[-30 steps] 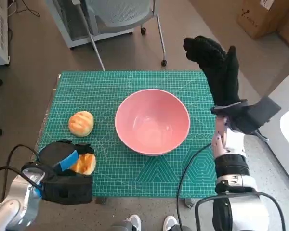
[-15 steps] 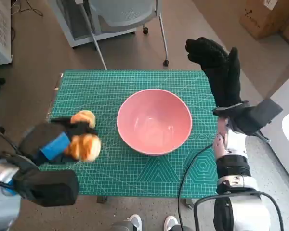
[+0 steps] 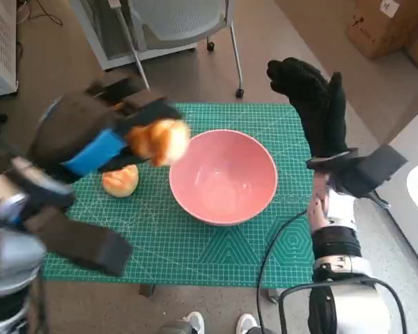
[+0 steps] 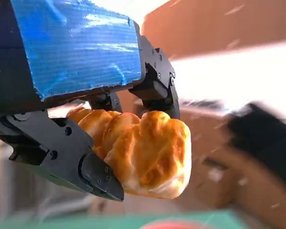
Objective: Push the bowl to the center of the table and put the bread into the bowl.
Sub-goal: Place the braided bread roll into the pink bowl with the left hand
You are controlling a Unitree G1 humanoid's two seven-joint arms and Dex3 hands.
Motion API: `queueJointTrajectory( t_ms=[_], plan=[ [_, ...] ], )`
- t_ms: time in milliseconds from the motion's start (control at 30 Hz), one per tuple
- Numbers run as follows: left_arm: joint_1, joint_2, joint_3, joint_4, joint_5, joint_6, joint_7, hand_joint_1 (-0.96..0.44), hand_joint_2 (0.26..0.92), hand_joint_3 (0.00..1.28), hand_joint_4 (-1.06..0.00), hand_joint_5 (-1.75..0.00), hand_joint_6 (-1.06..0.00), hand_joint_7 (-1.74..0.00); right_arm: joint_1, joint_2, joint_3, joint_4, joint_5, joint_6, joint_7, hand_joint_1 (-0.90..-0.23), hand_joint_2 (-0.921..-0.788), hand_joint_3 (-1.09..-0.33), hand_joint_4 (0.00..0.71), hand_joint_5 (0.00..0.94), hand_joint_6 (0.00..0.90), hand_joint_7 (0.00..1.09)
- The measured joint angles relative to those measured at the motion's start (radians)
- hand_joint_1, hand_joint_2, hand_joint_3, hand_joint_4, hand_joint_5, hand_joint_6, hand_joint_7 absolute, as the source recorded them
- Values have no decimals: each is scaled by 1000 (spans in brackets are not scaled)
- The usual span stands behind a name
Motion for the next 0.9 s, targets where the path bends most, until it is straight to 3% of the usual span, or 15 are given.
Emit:
queueJointTrajectory(
  t_ms=[233,567,700,733,833,900],
  plan=[
    [-100,-81,-124,191,2,-154,-15,0,920,74,-651,-1145,-649,-1198,15,-5,-1,-6,0,-7,2,-581,-921,-484,248,0,421,2],
    [-214,-137,-222,585,44,-468,33,-1,920,95,-612,-1203,-639,-1195,43,-24,-6,-12,0,-34,2,-574,-921,-499,249,1,417,0],
    [-239,-154,-242,705,78,-511,51,-1,921,163,-559,-1295,-537,-1257,48,-29,-11,-28,0,-41,-1,-578,-921,-501,249,1,414,0],
    [-240,-156,-245,719,82,-505,48,-20,905,160,-512,-1172,-489,-1151,49,-29,-12,-33,1,-42,-1,-579,-921,-501,249,0,412,0],
    [-236,-159,-251,734,96,-447,4,-108,883,61,-412,-418,-391,-529,57,-29,-15,-46,2,-43,-3,-580,-921,-501,246,0,408,0],
    [-227,-158,-249,725,92,-388,-44,-152,861,34,-298,-214,-307,-356,64,-29,-17,-55,4,-43,-4,-578,-921,-502,244,0,405,0]
  ],
)
